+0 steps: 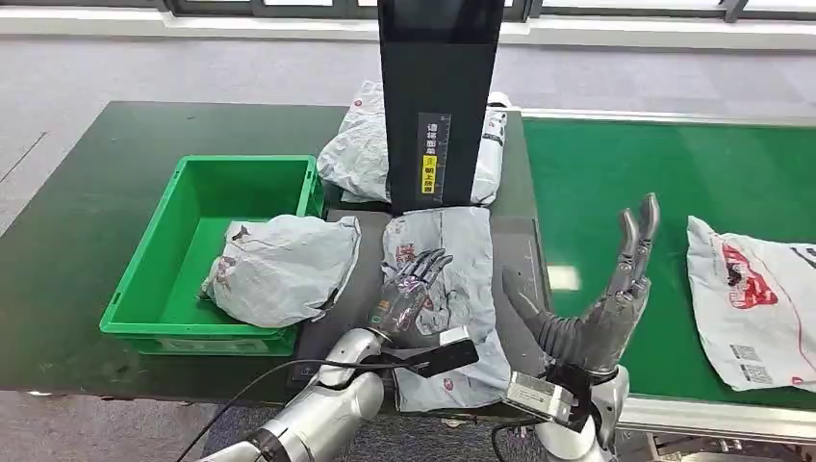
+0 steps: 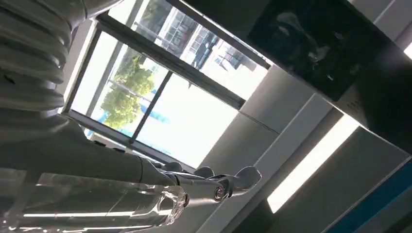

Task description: Moved the parcel from conveyor to table for the left to box.

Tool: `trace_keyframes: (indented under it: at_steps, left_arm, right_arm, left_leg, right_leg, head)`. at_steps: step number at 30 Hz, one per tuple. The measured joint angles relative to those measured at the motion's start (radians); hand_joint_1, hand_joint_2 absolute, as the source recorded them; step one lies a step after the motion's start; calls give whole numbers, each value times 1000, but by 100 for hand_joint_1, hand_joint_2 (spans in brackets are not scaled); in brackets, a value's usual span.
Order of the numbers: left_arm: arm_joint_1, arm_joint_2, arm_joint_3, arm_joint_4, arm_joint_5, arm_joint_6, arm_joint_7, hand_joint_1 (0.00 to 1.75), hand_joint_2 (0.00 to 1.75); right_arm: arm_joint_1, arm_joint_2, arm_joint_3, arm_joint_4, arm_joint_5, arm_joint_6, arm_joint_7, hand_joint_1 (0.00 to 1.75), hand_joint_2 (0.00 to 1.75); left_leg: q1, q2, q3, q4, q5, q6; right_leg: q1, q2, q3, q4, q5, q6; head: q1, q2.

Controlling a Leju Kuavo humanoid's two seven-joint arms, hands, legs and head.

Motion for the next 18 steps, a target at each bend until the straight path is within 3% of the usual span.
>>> trace_keyframes:
  at_steps: [8,9,13,16,18]
  left_arm:
    - [0,0,0,0,0,0,0,0,175]
    - [0,0,0,0,0,0,0,175,175]
    - [-1,0,-1,1,-9,-12,15,175,175]
    - [-25,0,-74,41,-135,-208,226,175,175]
    - [-33,0,-118,52,-156,-226,254,175,175]
  right_arm:
    - [0,0,0,0,0,0,0,0,175]
    - [0,0,0,0,0,0,0,0,175]
    - [0,-1,0,0,0,0,0,0,175]
    - [2,-1,-3,0,6,-1,0,0,175]
    - [3,-1,-5,0,6,-1,1,0,175]
  left_leg:
    - [0,0,0,0,0,0]
    - [0,0,0,0,0,0]
    - [0,0,0,0,0,0]
    - [0,0,0,0,0,0]
    - [0,0,0,0,0,1]
  right_leg:
    - [0,0,0,0,0,0]
    - [0,0,0,0,0,0]
    - [0,0,0,0,0,0]
    - [0,-1,1,0,0,0]
    - [0,-1,1,0,0,0]
  head:
    - [0,0]
    - [0,0]
    - [0,0]
    - [0,0]
    - [0,0]
